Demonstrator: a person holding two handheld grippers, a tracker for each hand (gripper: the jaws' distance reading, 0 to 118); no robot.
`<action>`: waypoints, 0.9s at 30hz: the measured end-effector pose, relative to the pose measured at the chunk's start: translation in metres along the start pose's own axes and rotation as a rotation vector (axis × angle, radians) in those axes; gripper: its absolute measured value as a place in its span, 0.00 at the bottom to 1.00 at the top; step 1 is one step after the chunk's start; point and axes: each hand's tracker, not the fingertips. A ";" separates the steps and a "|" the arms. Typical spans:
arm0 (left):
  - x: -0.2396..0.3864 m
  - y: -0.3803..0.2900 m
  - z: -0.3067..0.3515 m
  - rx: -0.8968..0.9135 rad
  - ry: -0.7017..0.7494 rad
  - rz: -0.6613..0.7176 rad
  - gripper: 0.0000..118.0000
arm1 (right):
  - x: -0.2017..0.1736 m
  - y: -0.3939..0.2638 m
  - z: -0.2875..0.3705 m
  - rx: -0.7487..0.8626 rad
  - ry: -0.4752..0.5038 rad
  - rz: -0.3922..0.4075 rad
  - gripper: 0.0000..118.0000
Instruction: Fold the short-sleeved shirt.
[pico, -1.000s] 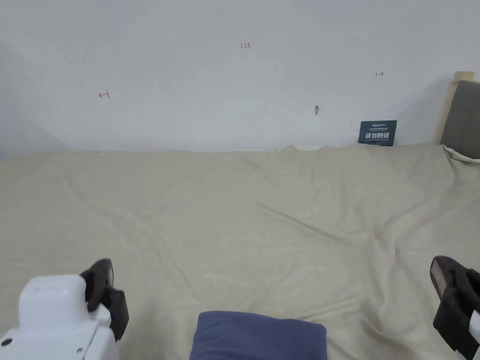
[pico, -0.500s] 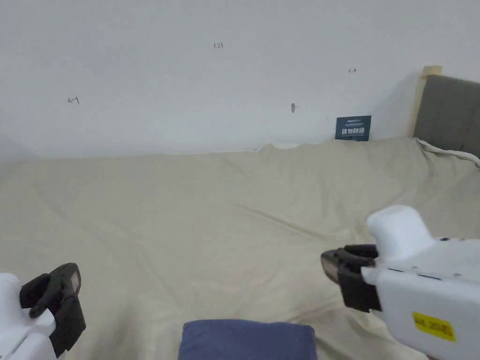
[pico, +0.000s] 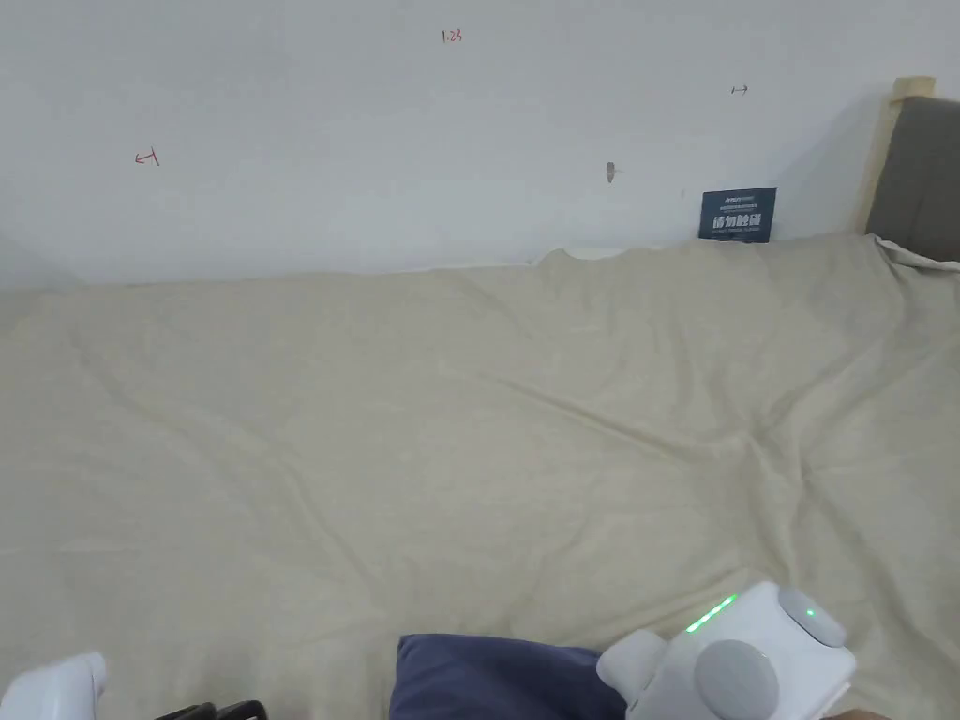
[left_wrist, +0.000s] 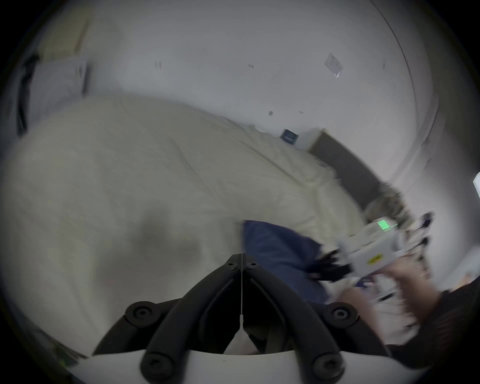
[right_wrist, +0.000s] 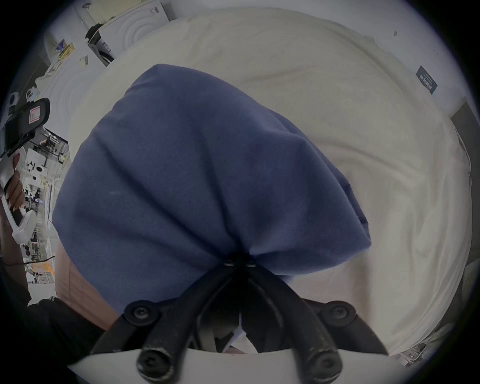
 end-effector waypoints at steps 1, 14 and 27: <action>-0.006 0.005 -0.005 -0.032 -0.067 0.043 0.04 | 0.002 -0.002 -0.002 0.005 0.006 -0.005 0.00; -0.061 0.004 -0.163 -0.462 -0.561 0.369 1.00 | 0.032 -0.022 -0.004 0.090 0.207 -0.233 0.00; -0.001 0.010 -0.165 -0.587 -0.210 0.083 0.22 | 0.030 -0.050 0.036 0.308 0.233 -0.264 0.00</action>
